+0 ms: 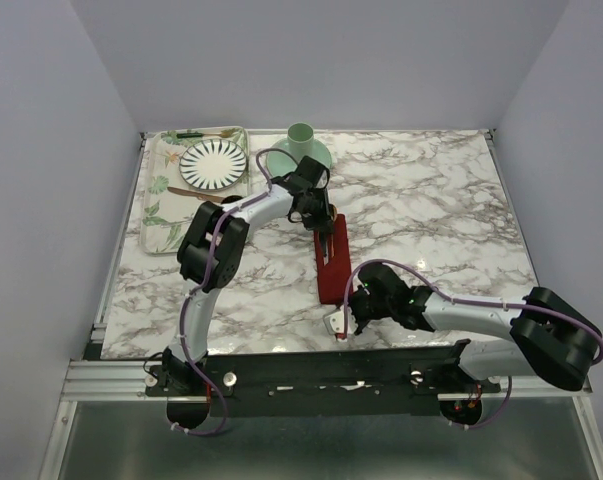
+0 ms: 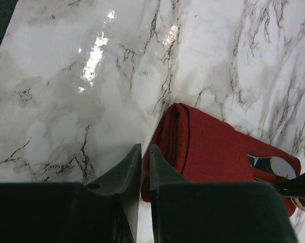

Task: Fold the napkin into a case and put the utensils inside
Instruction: Insert the spoon into the folded napkin, then reset both arms

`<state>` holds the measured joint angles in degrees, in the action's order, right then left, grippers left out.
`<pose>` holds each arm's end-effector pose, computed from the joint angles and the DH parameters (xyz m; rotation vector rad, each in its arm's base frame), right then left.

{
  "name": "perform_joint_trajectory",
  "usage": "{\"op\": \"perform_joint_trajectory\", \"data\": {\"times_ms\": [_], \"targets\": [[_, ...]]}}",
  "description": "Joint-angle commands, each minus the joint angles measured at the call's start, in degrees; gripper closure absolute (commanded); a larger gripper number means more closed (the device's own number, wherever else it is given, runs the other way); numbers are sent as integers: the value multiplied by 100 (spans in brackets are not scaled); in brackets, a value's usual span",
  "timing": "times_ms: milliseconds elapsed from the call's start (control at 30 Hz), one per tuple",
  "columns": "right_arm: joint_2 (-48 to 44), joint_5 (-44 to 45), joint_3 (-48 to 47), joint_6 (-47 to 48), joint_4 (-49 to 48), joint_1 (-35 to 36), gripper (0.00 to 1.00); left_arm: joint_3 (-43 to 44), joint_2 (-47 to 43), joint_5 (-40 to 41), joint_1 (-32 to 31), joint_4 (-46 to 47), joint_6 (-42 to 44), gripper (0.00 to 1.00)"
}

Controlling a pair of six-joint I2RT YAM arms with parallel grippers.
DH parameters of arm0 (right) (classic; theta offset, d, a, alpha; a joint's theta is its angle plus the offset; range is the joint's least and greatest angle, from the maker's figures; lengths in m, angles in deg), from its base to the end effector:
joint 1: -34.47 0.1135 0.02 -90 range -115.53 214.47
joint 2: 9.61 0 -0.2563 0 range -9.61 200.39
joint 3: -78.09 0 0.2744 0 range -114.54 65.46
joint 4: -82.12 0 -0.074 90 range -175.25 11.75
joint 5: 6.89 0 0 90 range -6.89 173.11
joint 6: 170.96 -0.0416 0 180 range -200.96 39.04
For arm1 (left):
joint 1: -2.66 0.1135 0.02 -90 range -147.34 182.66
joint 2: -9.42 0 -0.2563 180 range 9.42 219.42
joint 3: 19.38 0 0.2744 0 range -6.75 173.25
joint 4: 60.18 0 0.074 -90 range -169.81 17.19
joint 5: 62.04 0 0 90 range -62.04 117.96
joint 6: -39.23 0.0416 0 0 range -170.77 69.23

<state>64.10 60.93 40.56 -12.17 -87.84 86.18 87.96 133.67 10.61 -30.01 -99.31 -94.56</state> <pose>0.1410 0.2039 0.1163 -2.1014 0.9909 0.3108 0.4060 -0.2751 0.1512 -0.1382 2.7349 -0.8447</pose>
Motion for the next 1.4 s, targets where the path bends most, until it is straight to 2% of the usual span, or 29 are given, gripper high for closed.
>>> {"op": "perform_joint_trajectory", "data": {"times_ms": [0, 567, 600, 633, 767, 933, 1167, 1300, 1367], "targets": [[73, 117, -41, -121, -189, 50, 81, -234, -410, -182, -152, -4, -77, 100], [73, 231, -5, -261, -303, 50, 82, -594, -533, -243, -346, 75, -306, 100], [47, 231, -5, -270, -303, 50, 81, -603, -542, -234, -363, 75, -314, 98], [47, 222, -5, -287, -303, 50, 81, -604, -568, -208, -363, 58, -314, 89], [3, 213, 12, -323, -303, 50, 81, -516, -621, 99, -372, -118, -235, 74], [-76, 196, -5, -349, -303, 50, 81, -288, -717, 477, -372, -250, -95, 61], [-365, 178, -84, -516, -242, 51, 81, 178, -963, 1470, -337, -628, 520, 51], [-725, 117, -172, -700, -119, 50, 80, 293, -1218, 1847, -162, -628, 1143, 44], [-910, 117, -251, -954, -23, 50, 79, 372, -1429, 2058, -82, -663, 1696, 28]]}}
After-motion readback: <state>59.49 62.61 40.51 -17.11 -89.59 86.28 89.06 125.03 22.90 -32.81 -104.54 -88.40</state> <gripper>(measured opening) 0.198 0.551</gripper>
